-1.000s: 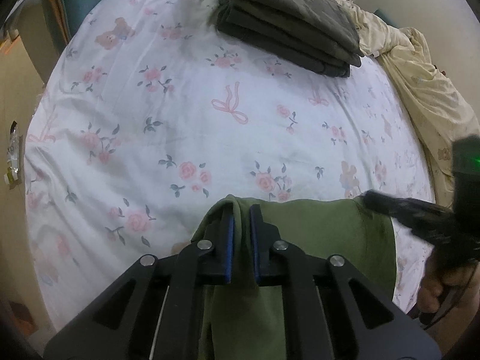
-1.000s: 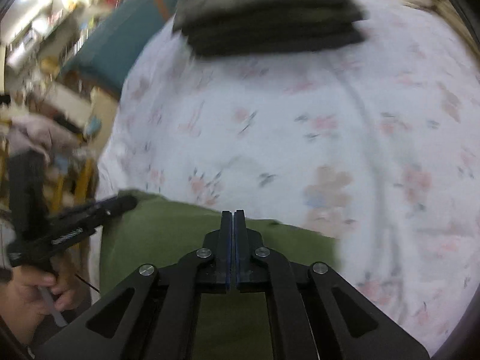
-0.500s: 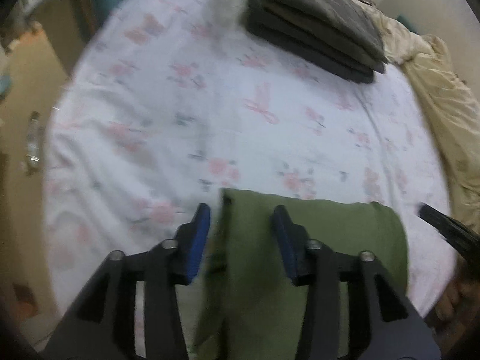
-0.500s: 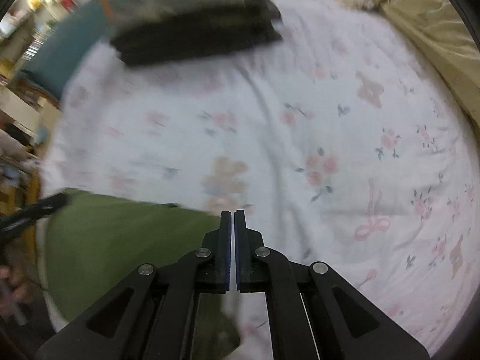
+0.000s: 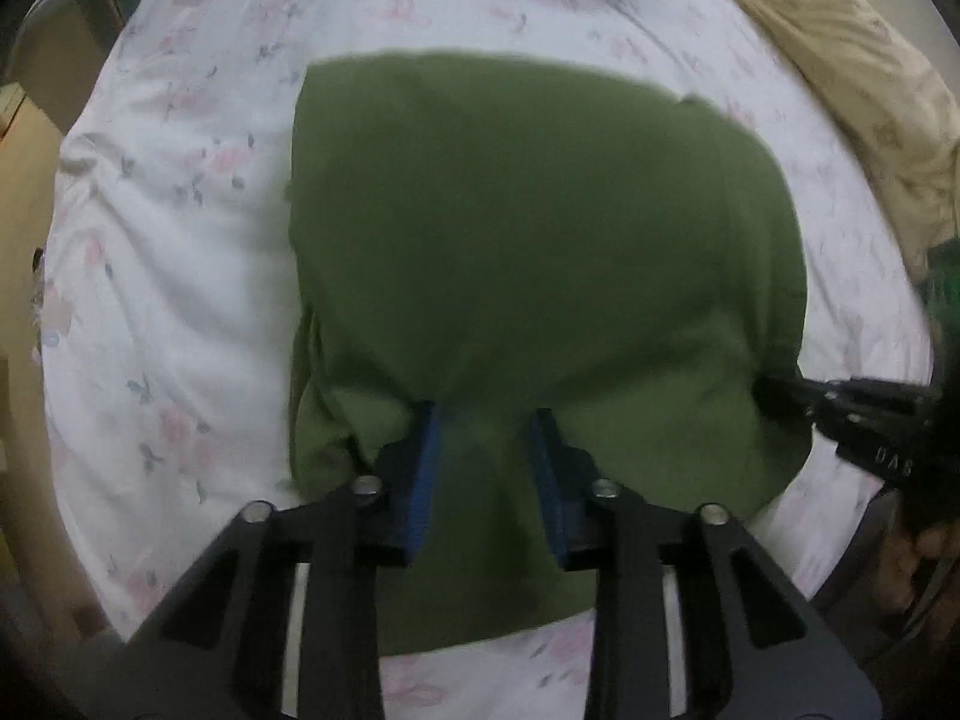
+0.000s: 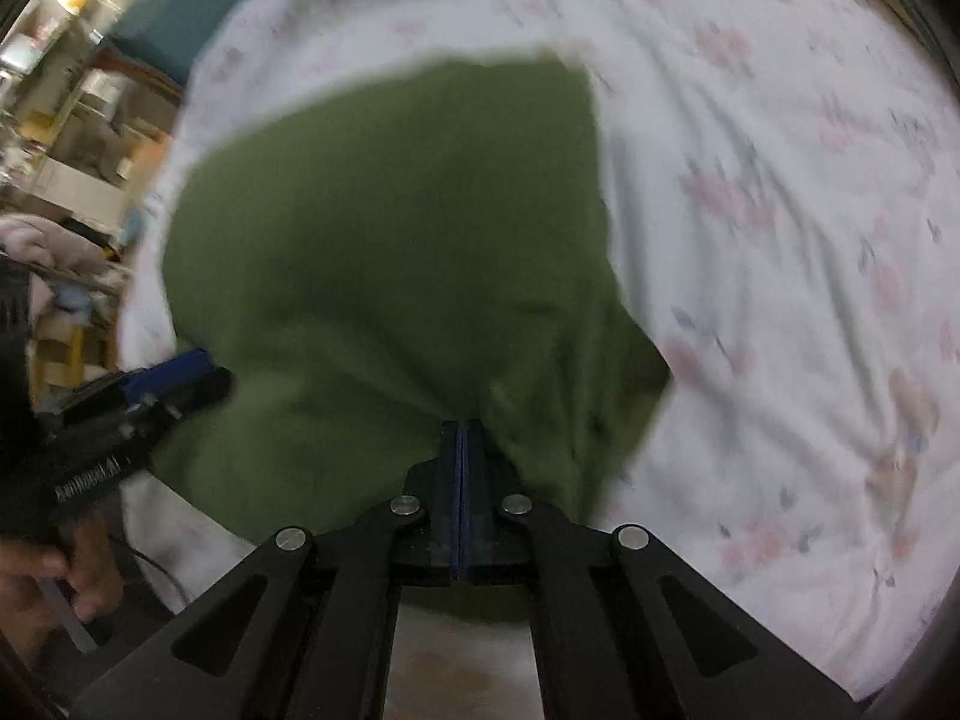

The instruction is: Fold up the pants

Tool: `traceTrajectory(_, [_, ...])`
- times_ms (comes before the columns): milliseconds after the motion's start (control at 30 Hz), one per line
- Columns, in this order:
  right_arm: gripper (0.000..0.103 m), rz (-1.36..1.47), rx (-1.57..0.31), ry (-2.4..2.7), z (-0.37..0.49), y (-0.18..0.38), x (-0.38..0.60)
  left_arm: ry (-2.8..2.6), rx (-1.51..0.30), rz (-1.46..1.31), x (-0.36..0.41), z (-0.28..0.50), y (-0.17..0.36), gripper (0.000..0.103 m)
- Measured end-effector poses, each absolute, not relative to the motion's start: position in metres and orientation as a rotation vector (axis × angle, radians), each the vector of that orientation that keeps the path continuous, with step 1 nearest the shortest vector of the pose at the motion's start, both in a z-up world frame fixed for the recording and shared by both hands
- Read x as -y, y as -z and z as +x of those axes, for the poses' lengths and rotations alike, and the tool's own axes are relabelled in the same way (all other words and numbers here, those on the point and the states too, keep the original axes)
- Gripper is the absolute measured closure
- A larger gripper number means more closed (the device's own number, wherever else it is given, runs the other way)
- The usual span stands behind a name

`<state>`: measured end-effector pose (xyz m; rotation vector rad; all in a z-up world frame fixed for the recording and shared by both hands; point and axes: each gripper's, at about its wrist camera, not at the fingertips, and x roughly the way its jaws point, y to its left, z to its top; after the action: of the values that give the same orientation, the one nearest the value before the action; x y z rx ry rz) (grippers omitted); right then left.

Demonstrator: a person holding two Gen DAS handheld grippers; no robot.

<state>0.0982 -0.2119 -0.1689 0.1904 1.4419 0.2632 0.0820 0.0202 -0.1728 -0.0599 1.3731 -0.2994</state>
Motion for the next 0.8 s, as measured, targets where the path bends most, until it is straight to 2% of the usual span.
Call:
traceTrajectory(100, [0.103, 0.146, -1.471, -0.244, 0.088, 0.175, 0.216, 0.295, -1.38, 0.011, -0.022, 0.07, 0.176, 0.077])
traceTrajectory(300, [0.103, 0.151, -1.517, -0.233, 0.06, 0.173, 0.222, 0.23, -1.44, -0.066, -0.047, 0.045, 0.173, 0.076])
traceTrajectory(333, [0.103, 0.175, -1.507, -0.235, 0.058, 0.168, 0.226, 0.205, -1.432, -0.119, -0.055, 0.042, 0.167, 0.073])
traceTrajectory(367, [0.099, 0.221, -1.472, -0.234, 0.057, 0.159, 0.233, 0.188, -1.43, -0.141, -0.061, 0.042, 0.163, 0.064])
traceTrajectory(433, [0.085, 0.317, -1.406, -0.21, 0.059, 0.147, 0.251, 0.114, -1.38, -0.164, -0.077, 0.046, 0.152, 0.054])
traceTrajectory(467, [0.076, 0.386, -1.363, -0.188, 0.063, 0.142, 0.264, 0.067, -1.341, -0.199, -0.087, 0.05, 0.147, 0.045])
traceTrajectory(500, [0.045, 0.44, -1.336, -0.176, 0.065, 0.141, 0.272, 0.014, -1.308, -0.24, -0.096, 0.054, 0.143, 0.039])
traceTrajectory(533, [0.027, 0.517, -1.305, -0.157, 0.069, 0.14, 0.283, -0.022, -1.279, -0.288, -0.103, 0.061, 0.14, 0.028])
traceTrajectory(600, [0.027, 0.603, -1.249, -0.129, 0.079, 0.14, 0.297, -0.041, -1.237, -0.359, -0.111, 0.074, 0.139, 0.025])
traceTrajectory(633, [0.033, 0.587, -1.241, -0.108, 0.085, 0.137, 0.298, -0.04, -1.225, -0.387, -0.11, 0.082, 0.138, 0.028])
traceTrajectory(667, [0.038, 0.547, -1.224, -0.093, 0.092, 0.133, 0.294, 0.01, -1.197, -0.428, -0.107, 0.088, 0.134, 0.036])
traceTrajectory(700, [0.054, 0.473, -1.181, -0.102, 0.102, 0.124, 0.288, 0.069, -1.169, -0.433, -0.1, 0.093, 0.128, 0.046])
traceTrajectory(733, [0.072, 0.432, -1.163, -0.114, 0.105, 0.119, 0.282, 0.119, -1.15, -0.414, -0.091, 0.098, 0.125, 0.068])
traceTrajectory(767, [0.08, 0.392, -1.144, -0.145, 0.11, 0.11, 0.271, 0.165, -1.134, -0.387, -0.081, 0.104, 0.122, 0.078])
traceTrajectory(800, [0.089, 0.368, -1.135, -0.187, 0.115, 0.107, 0.257, 0.228, -1.109, -0.361, -0.065, 0.112, 0.119, 0.082])
